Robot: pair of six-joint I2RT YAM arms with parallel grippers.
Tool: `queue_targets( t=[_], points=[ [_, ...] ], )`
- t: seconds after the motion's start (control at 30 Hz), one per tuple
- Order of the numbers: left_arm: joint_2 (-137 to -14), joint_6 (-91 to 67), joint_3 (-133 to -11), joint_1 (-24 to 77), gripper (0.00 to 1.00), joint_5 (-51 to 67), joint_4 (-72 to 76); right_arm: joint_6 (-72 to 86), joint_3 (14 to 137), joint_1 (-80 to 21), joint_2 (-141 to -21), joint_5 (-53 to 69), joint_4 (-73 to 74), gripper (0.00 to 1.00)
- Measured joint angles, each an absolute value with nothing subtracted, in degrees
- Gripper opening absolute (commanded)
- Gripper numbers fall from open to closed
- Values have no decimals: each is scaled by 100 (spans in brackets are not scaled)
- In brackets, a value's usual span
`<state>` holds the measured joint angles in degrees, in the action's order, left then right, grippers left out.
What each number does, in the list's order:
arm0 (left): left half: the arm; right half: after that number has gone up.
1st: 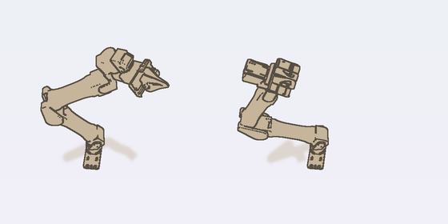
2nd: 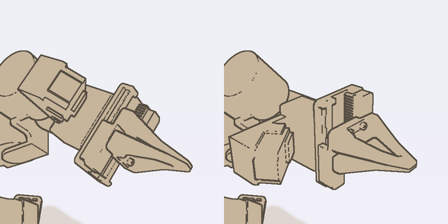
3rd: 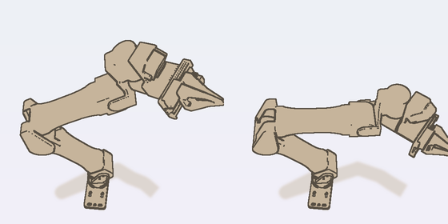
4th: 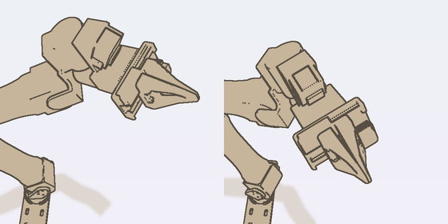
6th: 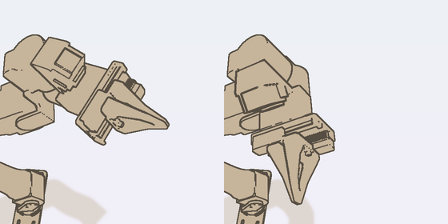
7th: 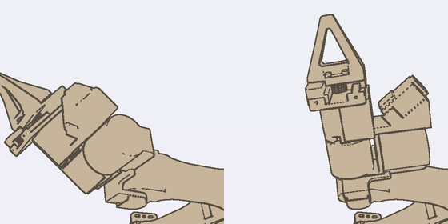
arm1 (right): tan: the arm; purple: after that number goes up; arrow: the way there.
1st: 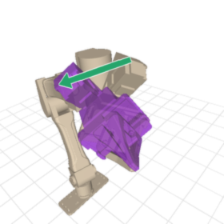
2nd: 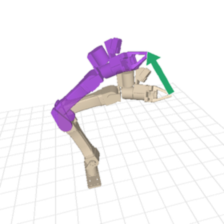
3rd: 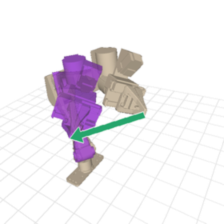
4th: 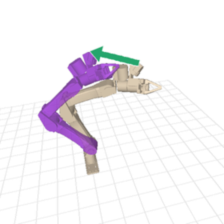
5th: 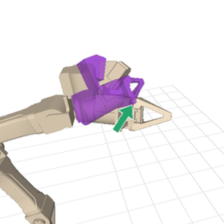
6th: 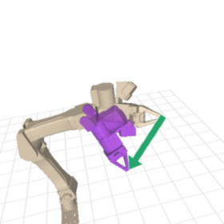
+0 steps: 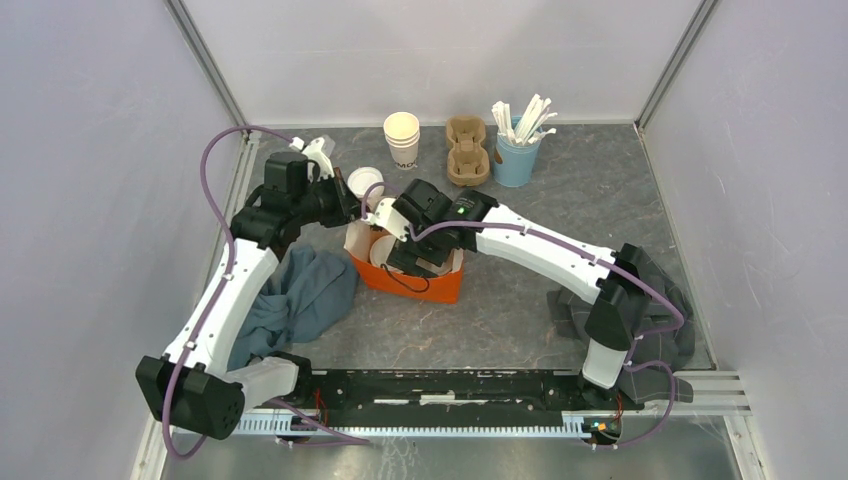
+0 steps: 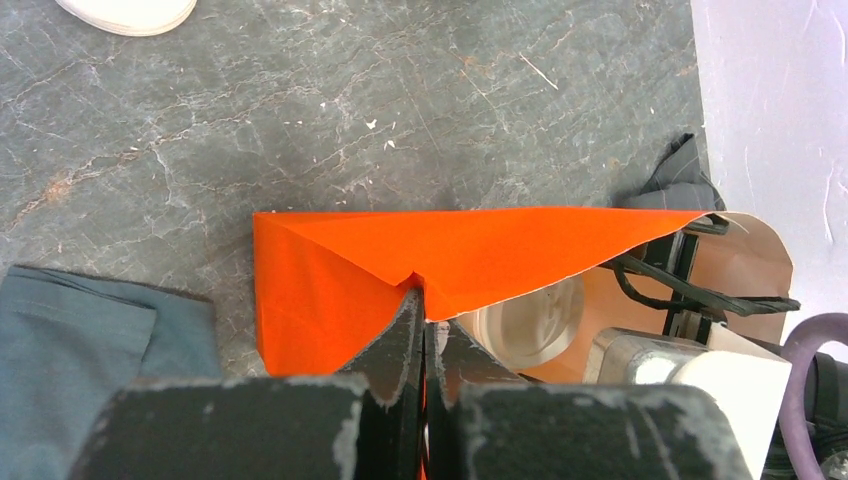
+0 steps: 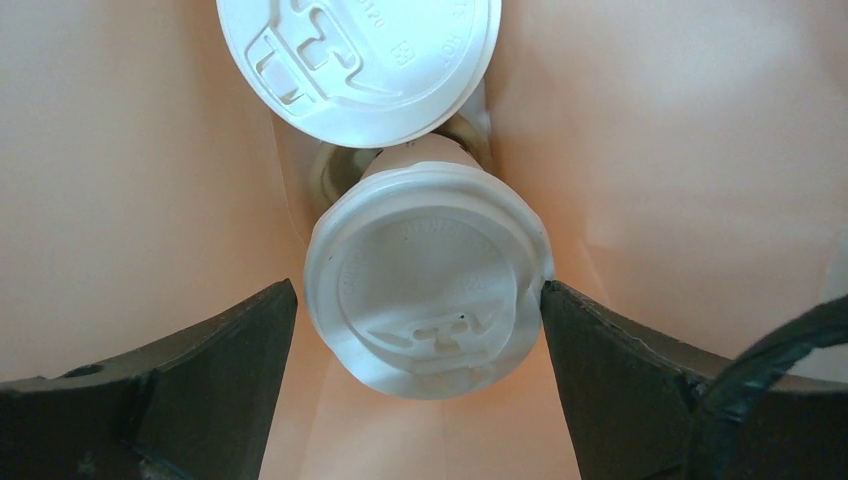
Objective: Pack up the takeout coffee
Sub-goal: Place the coffee cup on the cup tray.
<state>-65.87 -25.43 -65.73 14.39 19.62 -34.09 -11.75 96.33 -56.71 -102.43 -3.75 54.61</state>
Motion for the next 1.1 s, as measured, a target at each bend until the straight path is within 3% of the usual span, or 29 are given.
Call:
queue_targets(
  t=[0.77, 1.1],
  points=[
    [-6877, -2545, -6757, 1439, 2, 1984, -3402, -635, 10339, -5688, -10215, -357, 5826, 98],
    [-7004, -2547, -6842, 1439, 6, 2001, -3439, -458, 10879, -5688, -9867, -386, 5883, 98]
  ],
)
